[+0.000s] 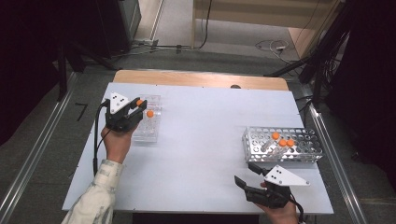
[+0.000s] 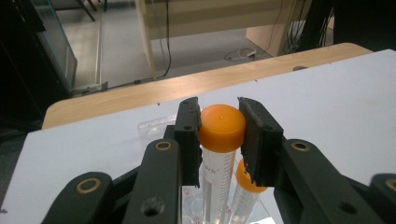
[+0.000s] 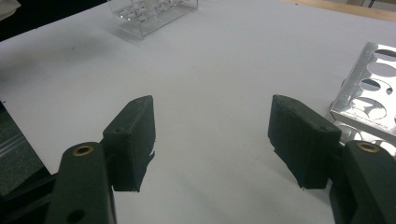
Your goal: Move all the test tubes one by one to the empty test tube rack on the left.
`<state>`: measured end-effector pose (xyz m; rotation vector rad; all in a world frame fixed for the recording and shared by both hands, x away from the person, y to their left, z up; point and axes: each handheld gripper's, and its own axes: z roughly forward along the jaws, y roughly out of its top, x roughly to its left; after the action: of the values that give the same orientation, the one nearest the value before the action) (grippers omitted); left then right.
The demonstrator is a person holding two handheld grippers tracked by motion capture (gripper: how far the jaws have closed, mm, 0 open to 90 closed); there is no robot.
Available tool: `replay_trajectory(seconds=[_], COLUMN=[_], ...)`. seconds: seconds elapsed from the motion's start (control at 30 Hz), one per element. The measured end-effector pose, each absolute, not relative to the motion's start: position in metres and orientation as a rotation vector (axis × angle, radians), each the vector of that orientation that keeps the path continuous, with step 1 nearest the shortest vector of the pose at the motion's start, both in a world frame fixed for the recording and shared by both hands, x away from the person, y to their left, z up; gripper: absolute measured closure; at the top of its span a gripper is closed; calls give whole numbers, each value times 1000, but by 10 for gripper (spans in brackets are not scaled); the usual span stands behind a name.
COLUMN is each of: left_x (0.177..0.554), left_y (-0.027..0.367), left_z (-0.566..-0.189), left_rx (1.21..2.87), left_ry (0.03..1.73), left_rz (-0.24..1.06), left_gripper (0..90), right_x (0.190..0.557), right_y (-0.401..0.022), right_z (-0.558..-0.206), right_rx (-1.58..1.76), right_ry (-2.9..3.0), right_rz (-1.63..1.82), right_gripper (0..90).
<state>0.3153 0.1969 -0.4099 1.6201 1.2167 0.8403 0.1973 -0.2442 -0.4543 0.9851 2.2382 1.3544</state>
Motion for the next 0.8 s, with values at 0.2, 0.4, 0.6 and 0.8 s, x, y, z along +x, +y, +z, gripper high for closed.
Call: replay_trajectory(seconds=[0.2, 0.4, 0.6, 0.8], left_x=[314, 314, 314, 313], left_y=[199, 199, 198, 199], left_z=[-416, -416, -416, -415], left_rx=[1624, 1618, 1620, 1613], left_ry=[1225, 1227, 1221, 1224], left_rz=[830, 827, 819, 811], left_gripper=[701, 700, 688, 638], right_x=[197, 197, 197, 197], right_y=[-243, -242, -243, -243], right_z=[-455, -456, -456, -456], right_rx=[983, 983, 982, 983], right_ry=[2242, 2247, 2247, 2248], right_rz=[1351, 1349, 1350, 1349], right_gripper=[305, 305, 306, 307])
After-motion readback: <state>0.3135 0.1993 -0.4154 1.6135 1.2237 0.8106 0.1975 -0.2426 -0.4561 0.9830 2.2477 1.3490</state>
